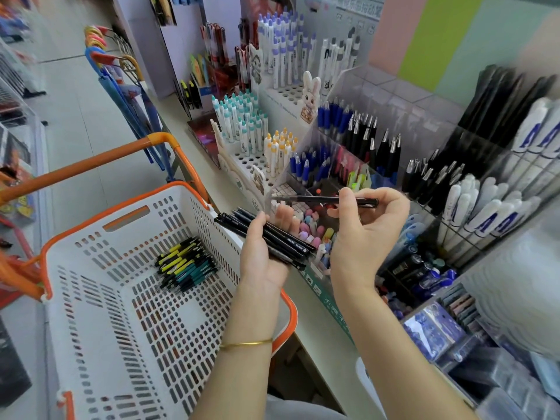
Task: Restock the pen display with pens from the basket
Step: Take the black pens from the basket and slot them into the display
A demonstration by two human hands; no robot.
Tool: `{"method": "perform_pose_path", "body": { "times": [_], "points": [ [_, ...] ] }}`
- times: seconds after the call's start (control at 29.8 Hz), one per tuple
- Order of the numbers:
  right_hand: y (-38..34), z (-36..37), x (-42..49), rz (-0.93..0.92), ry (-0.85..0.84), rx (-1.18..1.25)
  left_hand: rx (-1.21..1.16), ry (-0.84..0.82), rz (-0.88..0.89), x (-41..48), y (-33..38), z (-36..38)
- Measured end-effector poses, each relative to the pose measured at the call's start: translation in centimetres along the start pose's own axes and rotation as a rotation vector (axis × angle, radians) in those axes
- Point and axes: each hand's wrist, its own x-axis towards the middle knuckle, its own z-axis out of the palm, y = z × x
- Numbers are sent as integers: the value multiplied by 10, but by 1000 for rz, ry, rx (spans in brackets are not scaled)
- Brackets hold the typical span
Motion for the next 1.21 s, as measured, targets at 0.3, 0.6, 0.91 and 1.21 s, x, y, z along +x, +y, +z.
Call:
{"method": "perform_pose_path", "body": {
  "times": [0.3, 0.6, 0.91, 1.21],
  "points": [
    [20, -7, -24, -39, -381, -360, 42, -116, -4, 5, -6, 1],
    [5, 2, 3, -220, -530, -635, 409, -36, 161, -2, -9, 1],
    [-11, 34, 36, -223, -914, -766, 447, -272, 157, -11, -17, 8],
    [-19, 38, 60, -54, -501, -362, 582, -312, 33, -3, -20, -3]
  ]
}}
